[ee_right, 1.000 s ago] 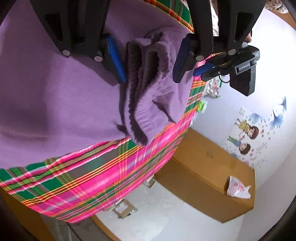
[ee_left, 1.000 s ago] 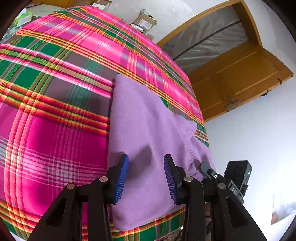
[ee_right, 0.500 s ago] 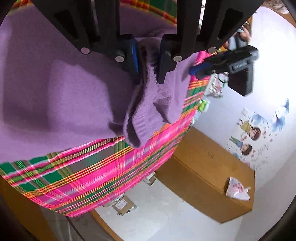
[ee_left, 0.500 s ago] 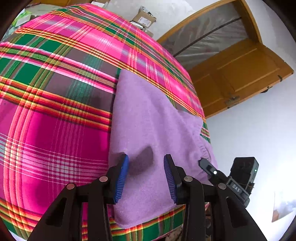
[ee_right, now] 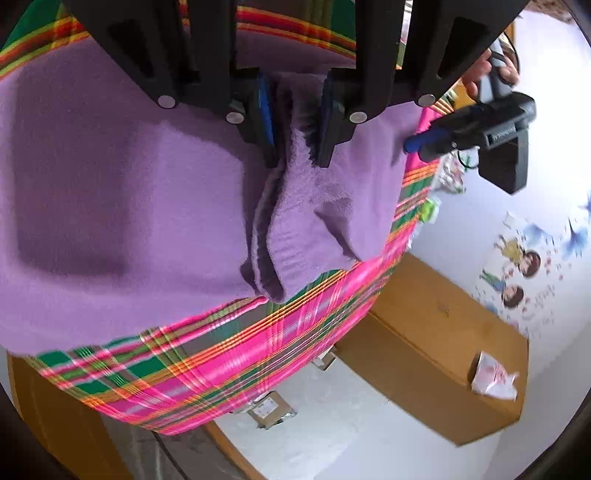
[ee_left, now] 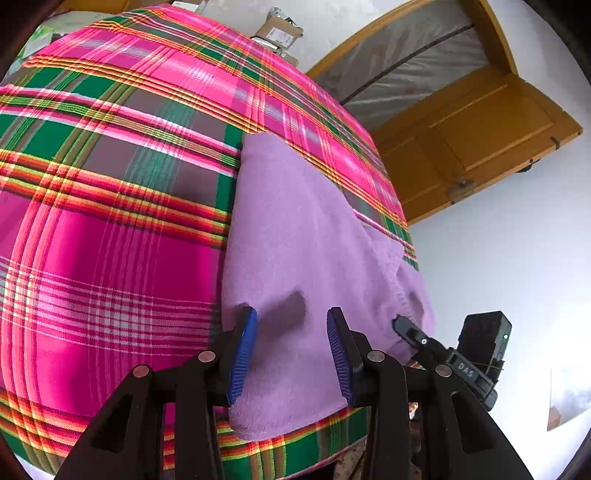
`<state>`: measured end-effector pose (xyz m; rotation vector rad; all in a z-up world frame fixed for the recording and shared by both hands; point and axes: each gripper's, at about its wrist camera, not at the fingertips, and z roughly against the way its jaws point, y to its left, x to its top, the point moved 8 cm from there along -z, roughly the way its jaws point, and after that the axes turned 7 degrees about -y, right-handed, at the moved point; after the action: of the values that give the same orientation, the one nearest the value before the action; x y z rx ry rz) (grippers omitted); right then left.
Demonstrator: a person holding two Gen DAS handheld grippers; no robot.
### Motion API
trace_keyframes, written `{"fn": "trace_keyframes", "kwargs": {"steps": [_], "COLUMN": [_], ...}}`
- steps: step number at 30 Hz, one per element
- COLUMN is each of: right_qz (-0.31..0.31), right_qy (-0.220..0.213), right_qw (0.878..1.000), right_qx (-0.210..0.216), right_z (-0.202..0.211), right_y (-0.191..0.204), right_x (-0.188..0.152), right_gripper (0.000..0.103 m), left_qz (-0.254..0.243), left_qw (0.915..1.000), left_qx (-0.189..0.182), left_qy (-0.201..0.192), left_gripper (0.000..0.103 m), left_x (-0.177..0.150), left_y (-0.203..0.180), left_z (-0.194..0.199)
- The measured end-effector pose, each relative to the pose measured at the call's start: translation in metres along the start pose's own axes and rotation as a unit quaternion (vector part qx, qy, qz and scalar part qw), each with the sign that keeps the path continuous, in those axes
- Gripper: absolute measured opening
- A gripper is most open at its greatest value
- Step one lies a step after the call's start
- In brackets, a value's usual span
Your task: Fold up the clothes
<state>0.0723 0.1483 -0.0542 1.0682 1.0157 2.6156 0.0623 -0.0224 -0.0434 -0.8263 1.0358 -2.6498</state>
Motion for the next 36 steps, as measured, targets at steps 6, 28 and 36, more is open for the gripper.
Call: {"fn": "trace_keyframes", "kwargs": {"steps": [6,28,36], "right_qz": [0.055,0.060,0.161], "right_qy": [-0.040,-0.023,-0.048], "right_qw": [0.997,0.993,0.977], "right_qx": [-0.026,-0.101,-0.132], "right_z": [-0.001,-0.051,-0.027], "right_y": [0.005,-0.020,0.018], "right_x": [0.042,0.071,0.063], "right_gripper": [0.035,0.006,0.011], "left_qz": [-0.006,-0.020,-0.029], "left_qw": [1.0000,0.9997,0.9994], "left_qx": [0.002,-0.004,0.003], "left_qy": [0.001,0.016,0.021], "left_gripper": [0.041,0.041,0.041], "left_x": [-0.002,-0.007,-0.009], "left_y": [0.000,0.007,0.006], "left_z": [0.002,0.004,0.008]}}
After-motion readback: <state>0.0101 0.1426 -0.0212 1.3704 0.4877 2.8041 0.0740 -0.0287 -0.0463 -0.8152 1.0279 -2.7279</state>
